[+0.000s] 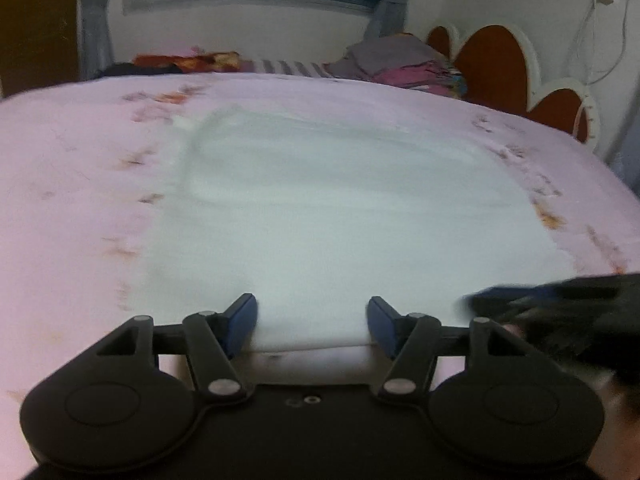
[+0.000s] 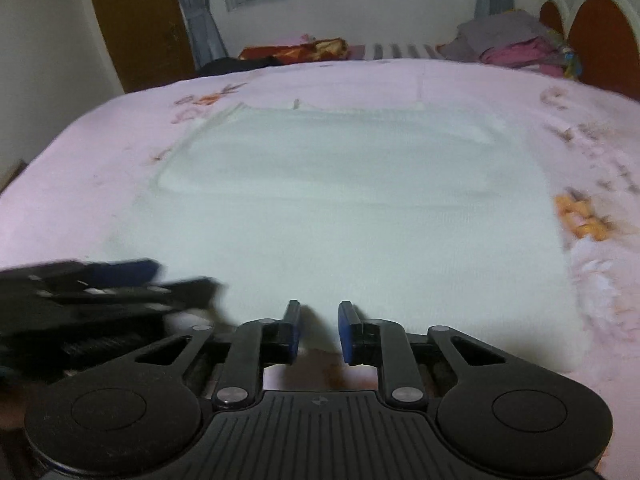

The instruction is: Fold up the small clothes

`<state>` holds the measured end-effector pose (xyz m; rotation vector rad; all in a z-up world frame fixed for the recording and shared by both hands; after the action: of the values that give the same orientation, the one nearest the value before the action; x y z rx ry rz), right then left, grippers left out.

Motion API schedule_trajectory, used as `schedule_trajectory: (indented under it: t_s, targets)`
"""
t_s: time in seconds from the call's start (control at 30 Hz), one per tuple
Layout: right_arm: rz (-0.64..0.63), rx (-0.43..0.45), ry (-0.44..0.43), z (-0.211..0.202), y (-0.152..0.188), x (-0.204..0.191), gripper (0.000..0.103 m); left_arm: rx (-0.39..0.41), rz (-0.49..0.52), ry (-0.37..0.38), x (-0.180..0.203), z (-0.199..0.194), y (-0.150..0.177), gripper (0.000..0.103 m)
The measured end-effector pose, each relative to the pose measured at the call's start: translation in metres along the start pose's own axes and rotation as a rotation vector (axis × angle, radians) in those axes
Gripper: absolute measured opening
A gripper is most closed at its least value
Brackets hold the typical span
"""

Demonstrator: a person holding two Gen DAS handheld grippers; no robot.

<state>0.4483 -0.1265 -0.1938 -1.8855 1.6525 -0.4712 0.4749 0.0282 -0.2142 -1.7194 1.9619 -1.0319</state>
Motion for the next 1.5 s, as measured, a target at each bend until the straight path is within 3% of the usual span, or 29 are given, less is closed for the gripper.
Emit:
schedule_trajectory:
  t_s: [0.23, 0.33, 0.47, 0.53, 0.63, 0.77, 0.9, 1.03, 1.17, 1.5]
  targets:
    - [0.154, 0.015, 0.197, -0.022, 0.012, 0.103, 0.020, 0.006, -0.036, -0.044, -0.042, -0.021, 0.008, 0.060]
    - [0.188, 0.007, 0.212, -0.026, 0.012, 0.122, 0.020, 0.036, -0.053, -0.088, -0.036, -0.028, 0.002, 0.059]
    - [0.168, 0.083, 0.159, -0.046, 0.000, 0.108, 0.020, 0.045, -0.064, -0.098, -0.029, -0.025, -0.003, 0.060]
    - [0.151, 0.068, 0.149, -0.041, -0.002, 0.100, 0.020, 0.011, -0.071, -0.106, -0.031, -0.017, 0.002, 0.060]
    - [0.151, -0.022, 0.167, -0.020, 0.013, 0.104, 0.019, 0.010, -0.058, -0.110, -0.033, -0.017, 0.007, 0.060]
    - [0.130, -0.019, 0.170, -0.019, 0.014, 0.104, 0.020, 0.020, -0.080, -0.115, -0.034, -0.023, 0.005, 0.059]
    - [0.151, 0.042, 0.148, -0.034, 0.004, 0.105, 0.020, 0.039, -0.097, -0.122, -0.039, -0.028, 0.001, 0.060]
    - [0.125, -0.028, 0.167, -0.020, 0.018, 0.108, 0.019, 0.018, -0.116, -0.132, -0.048, -0.022, 0.009, 0.060]
    - [0.097, 0.002, 0.168, -0.019, 0.022, 0.107, 0.019, 0.015, -0.171, -0.115, -0.057, -0.024, 0.011, 0.060]
    - [0.088, 0.019, 0.139, -0.023, 0.025, 0.111, 0.020, -0.002, -0.188, -0.134, -0.060, -0.035, 0.014, 0.061]
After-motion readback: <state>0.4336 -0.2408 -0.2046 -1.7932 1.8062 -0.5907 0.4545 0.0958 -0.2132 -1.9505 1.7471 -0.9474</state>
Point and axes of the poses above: each gripper's, at about its wrist camera, not at the fingertips, and z roughly the way its jaws point, x to its right, y to its underside, the point moved 9 cm from there along z, roughly the way its jaws point, and after that the axes turned 8 degrees about y, right-handed, at the moved point
